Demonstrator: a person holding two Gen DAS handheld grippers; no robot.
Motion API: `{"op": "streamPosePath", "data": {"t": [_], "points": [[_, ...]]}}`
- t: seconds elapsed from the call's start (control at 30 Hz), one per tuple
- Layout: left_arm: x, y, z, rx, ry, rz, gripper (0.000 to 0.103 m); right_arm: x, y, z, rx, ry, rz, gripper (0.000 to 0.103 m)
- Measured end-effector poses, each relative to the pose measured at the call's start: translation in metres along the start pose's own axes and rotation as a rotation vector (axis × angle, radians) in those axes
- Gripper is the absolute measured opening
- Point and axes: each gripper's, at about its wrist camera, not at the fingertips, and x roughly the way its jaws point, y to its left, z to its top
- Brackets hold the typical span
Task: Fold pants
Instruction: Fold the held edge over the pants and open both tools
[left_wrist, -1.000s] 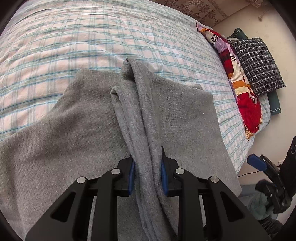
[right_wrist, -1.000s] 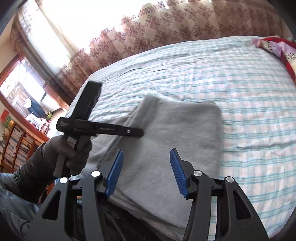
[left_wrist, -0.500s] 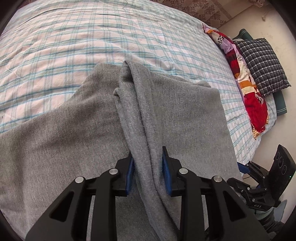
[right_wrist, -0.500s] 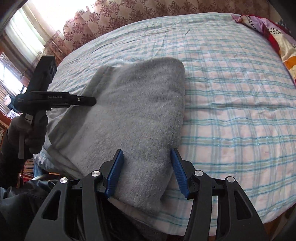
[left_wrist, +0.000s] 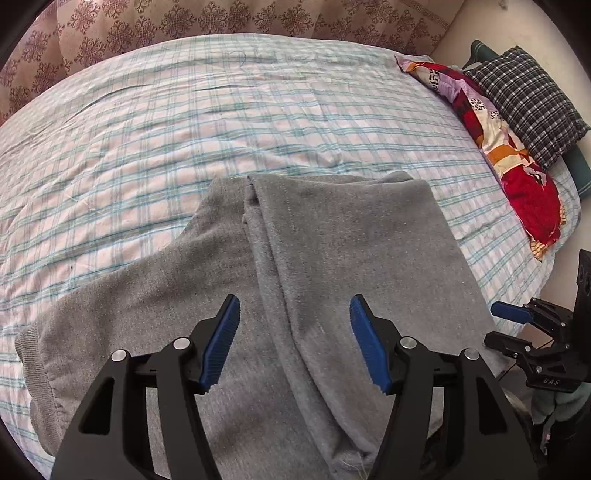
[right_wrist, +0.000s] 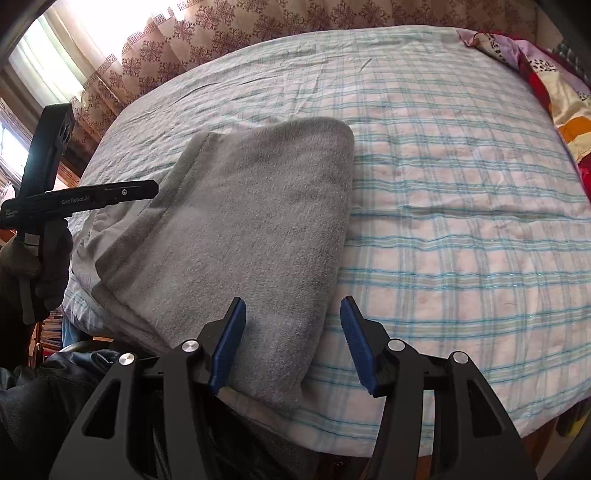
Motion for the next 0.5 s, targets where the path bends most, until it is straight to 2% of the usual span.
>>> {"op": "streamPosePath", "data": {"t": [0.13,0.27,0.4,0.5], "points": [[-0.016,-0.03,-0.01,0.083,-0.02,-0.045,0.066,-0.019,-0.015,-0.004,0.023,0.014,0.013,0.054],[-0.008,-0.057,-0.034,0.174,0.034,-0.087,0.066,-0.019,-0.015,-0.016,0.004,0.056,-0.002,0.054],[0.013,-0.064,-0.059,0.245,0.102,-0.039,0.066,-0.004,-0.01,-0.027,-0.026,0.107,-0.063,0.054],[0.017,-0.061,-0.07,0.274,0.081,-0.041,0.066,0.009,-0.004,-0.034,-0.079,0.139,-0.118,0.055]]}}
